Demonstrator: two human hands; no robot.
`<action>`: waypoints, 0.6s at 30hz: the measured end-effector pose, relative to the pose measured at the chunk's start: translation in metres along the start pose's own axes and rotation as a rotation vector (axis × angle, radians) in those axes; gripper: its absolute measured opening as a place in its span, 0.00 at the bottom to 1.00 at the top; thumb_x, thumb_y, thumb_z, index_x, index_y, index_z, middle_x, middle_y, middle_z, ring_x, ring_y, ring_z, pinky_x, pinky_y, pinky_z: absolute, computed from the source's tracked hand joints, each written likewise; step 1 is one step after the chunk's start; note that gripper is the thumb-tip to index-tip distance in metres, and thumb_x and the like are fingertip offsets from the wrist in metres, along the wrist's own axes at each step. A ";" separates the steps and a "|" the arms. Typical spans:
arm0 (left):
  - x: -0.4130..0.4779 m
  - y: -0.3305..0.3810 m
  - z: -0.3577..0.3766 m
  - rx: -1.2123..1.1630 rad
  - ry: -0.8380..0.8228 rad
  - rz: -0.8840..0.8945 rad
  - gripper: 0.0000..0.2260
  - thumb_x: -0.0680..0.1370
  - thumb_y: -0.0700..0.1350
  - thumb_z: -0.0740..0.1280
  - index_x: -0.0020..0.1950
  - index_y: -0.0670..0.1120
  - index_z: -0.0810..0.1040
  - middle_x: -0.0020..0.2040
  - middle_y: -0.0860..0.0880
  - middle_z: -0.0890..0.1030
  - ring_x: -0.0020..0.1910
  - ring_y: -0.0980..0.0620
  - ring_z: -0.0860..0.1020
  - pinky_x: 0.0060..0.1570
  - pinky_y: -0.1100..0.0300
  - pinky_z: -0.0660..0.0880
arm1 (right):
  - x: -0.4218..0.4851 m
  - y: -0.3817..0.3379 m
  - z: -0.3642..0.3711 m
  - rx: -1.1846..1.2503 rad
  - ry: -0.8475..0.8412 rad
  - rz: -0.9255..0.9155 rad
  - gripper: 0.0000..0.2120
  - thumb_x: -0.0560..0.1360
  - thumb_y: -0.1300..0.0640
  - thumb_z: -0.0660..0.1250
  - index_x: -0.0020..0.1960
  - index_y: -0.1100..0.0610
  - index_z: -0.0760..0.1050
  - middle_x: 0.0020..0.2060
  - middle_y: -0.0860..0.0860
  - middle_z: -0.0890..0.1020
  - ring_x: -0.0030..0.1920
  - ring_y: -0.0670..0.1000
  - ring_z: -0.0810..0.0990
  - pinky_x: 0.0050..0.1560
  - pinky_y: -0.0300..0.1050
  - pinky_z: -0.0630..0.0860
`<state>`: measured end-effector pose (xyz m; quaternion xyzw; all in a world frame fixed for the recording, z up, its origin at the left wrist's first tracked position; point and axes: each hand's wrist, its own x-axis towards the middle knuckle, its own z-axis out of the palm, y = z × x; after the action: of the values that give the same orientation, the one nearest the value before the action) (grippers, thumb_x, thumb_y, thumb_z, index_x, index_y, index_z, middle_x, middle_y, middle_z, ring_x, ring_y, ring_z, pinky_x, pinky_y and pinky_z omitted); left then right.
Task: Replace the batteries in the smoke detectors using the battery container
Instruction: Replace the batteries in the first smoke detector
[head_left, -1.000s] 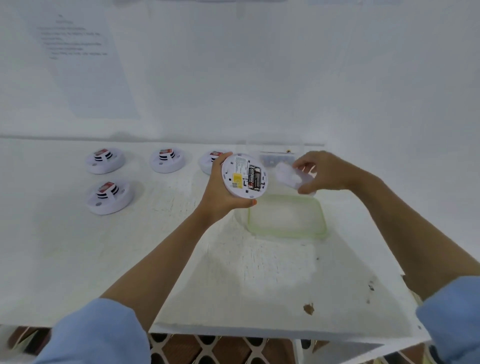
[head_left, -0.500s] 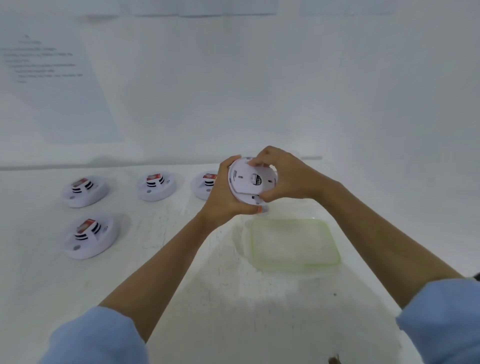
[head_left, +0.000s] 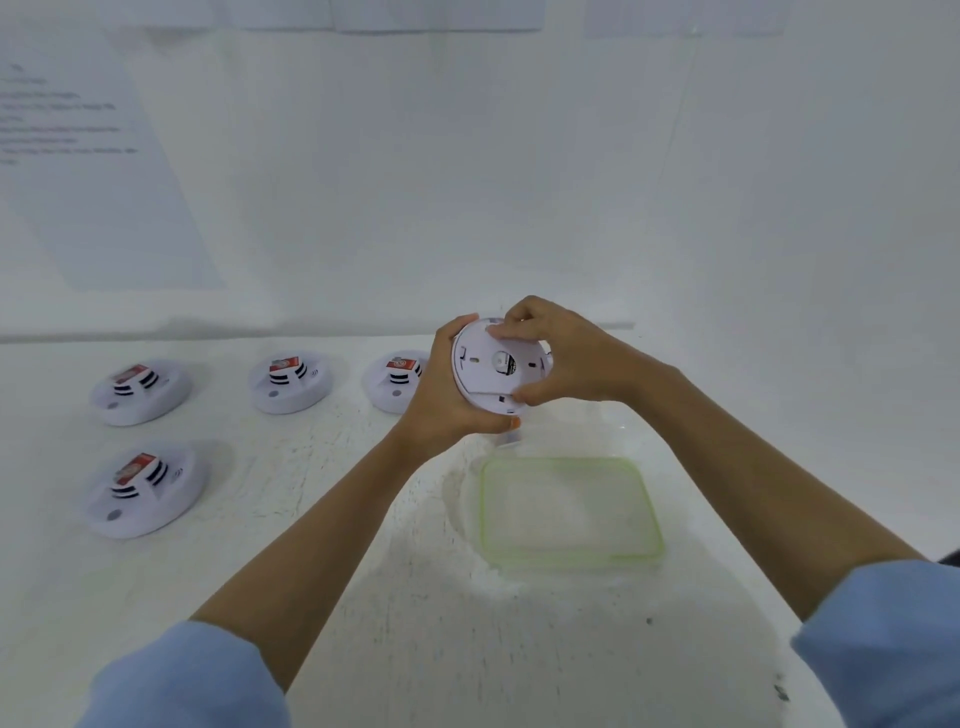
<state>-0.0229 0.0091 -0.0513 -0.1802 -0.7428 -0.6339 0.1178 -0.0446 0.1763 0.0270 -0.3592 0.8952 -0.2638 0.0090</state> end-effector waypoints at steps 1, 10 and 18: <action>0.000 0.000 0.001 -0.001 0.002 -0.003 0.46 0.54 0.44 0.78 0.68 0.43 0.59 0.64 0.51 0.69 0.61 0.61 0.72 0.55 0.64 0.74 | 0.000 0.001 0.000 0.003 -0.010 0.002 0.33 0.65 0.59 0.76 0.68 0.56 0.70 0.51 0.47 0.66 0.55 0.47 0.67 0.51 0.34 0.66; 0.001 -0.003 0.005 -0.002 0.004 -0.016 0.47 0.54 0.44 0.78 0.68 0.45 0.58 0.64 0.52 0.70 0.62 0.59 0.72 0.55 0.63 0.75 | -0.005 0.005 -0.002 -0.034 -0.063 -0.025 0.31 0.68 0.58 0.73 0.68 0.55 0.68 0.54 0.50 0.66 0.59 0.50 0.66 0.59 0.45 0.69; 0.003 -0.005 0.007 -0.010 0.001 -0.011 0.47 0.54 0.43 0.78 0.69 0.43 0.59 0.63 0.53 0.70 0.59 0.61 0.73 0.52 0.65 0.75 | -0.003 0.005 -0.002 -0.021 -0.017 -0.038 0.31 0.67 0.54 0.74 0.68 0.54 0.68 0.52 0.48 0.67 0.54 0.47 0.68 0.55 0.41 0.69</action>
<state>-0.0273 0.0156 -0.0557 -0.1765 -0.7404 -0.6385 0.1140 -0.0461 0.1824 0.0258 -0.3783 0.8909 -0.2513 0.0080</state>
